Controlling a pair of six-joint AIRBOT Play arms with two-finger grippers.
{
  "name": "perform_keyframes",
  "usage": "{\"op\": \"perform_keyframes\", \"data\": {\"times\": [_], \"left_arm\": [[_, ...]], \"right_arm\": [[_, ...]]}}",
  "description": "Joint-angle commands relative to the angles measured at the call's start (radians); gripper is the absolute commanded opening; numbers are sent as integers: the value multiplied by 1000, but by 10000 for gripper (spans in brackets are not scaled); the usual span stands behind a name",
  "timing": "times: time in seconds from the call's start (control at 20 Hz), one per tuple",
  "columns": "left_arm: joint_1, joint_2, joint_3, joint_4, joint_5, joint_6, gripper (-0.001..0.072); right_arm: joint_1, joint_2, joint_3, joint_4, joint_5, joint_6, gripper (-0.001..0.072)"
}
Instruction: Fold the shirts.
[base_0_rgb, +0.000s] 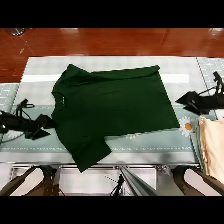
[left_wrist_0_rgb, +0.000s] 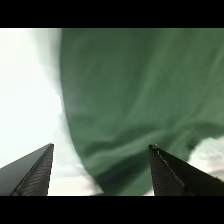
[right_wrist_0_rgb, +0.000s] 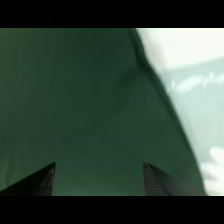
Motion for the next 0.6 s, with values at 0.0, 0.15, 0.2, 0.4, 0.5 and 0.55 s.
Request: {"op": "perform_keyframes", "data": {"times": [0.0,0.15,0.2,0.4,0.5,0.55], "left_arm": [[21,60,-160,-100,42,60,702],[11,59,-232,-106,97,68,702],[10,56,-243,-124,108,74,702],[-43,56,-256,-218,207,115,698],[-114,54,-268,-221,260,117,285],[-142,54,-268,-222,270,142,35]], "right_arm": [[-2,91,-135,11,-24,-21,623],[-2,90,-142,14,5,-18,622],[-2,90,-142,14,8,-18,623],[-5,90,-142,10,-34,-5,623],[-48,89,-142,0,-42,19,623],[-90,90,-142,-32,-39,36,622]]}}
